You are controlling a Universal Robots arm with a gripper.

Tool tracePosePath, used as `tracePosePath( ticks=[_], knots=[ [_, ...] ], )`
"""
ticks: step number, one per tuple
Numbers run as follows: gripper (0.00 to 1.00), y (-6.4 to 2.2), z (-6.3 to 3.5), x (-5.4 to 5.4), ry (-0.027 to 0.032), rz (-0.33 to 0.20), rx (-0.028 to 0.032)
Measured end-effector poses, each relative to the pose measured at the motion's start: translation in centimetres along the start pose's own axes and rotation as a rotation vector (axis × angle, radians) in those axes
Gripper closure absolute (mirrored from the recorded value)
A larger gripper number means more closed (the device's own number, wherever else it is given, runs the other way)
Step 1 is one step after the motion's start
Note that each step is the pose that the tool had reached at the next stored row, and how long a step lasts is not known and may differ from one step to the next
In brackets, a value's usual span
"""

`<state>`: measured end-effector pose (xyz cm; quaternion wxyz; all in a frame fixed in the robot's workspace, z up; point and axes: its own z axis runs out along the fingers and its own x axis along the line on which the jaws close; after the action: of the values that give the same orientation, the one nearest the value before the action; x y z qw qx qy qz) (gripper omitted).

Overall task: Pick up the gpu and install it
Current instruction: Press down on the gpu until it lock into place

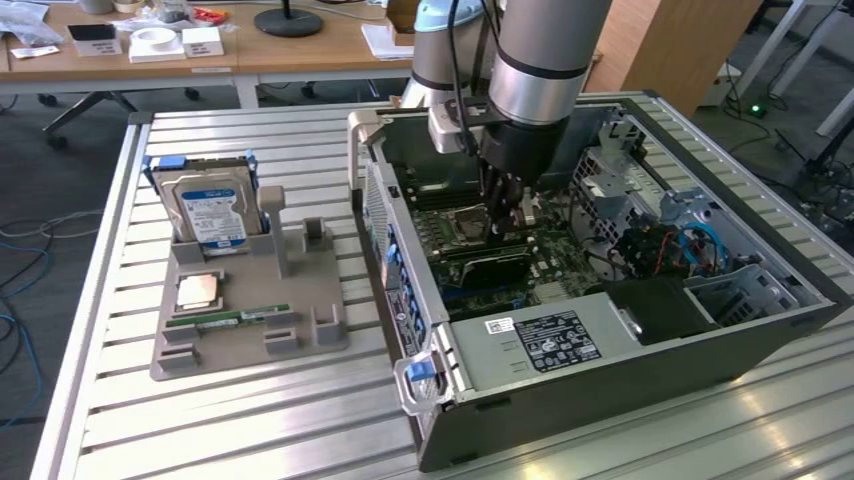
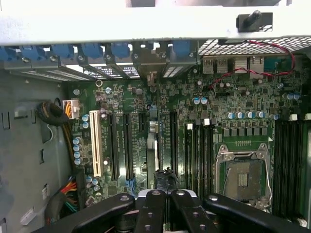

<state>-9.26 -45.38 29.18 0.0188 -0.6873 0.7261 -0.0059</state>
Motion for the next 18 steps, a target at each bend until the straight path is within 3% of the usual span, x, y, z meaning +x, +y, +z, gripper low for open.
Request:
tracePosePath(
  ticks=[5, 14, 18],
  knots=[
    [0.89, -0.01, -0.25, 0.0, -0.0001, 0.000, 0.0001],
    [0.89, -0.07, -2.03, 0.0, 0.0005, 0.000, 0.0001],
    [0.89, -0.07, -2.06, 0.0, 0.0004, 0.000, 0.0001]
  ],
)
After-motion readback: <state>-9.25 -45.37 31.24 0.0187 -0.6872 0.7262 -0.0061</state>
